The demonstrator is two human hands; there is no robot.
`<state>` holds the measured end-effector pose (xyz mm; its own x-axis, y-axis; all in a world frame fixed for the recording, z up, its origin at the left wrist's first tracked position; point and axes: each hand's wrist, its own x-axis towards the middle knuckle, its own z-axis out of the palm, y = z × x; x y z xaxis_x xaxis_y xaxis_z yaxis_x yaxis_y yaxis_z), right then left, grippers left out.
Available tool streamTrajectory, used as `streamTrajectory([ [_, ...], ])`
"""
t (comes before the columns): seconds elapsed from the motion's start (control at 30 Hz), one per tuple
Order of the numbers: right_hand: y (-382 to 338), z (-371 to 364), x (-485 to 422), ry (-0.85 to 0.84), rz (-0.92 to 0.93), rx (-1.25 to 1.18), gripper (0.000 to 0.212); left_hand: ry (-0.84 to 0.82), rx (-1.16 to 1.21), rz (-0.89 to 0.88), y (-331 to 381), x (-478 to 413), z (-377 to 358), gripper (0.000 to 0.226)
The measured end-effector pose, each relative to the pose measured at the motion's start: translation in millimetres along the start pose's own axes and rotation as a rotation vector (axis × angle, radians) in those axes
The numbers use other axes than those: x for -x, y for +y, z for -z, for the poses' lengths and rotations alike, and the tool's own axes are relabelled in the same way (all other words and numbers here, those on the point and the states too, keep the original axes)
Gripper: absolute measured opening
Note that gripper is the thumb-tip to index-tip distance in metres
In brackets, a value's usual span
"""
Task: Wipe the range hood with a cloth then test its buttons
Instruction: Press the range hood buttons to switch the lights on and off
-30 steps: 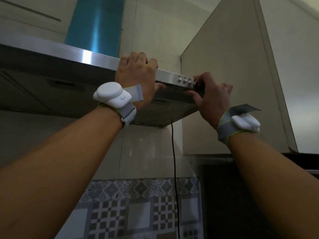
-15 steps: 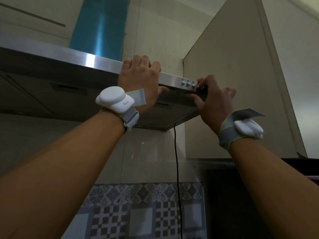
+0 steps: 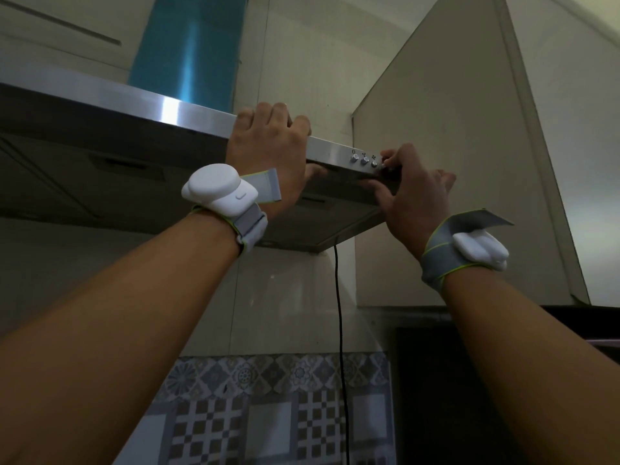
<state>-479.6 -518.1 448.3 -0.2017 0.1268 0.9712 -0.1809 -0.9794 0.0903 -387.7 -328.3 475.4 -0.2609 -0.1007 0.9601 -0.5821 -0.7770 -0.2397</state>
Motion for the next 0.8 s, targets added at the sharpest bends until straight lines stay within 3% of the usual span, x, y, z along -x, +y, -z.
streamTrajectory([
  [0.8,1.1,-0.7,0.1,0.002,0.006,-0.004,0.033,0.002,0.011,-0.003,-1.1,-0.5,-1.4,0.066],
])
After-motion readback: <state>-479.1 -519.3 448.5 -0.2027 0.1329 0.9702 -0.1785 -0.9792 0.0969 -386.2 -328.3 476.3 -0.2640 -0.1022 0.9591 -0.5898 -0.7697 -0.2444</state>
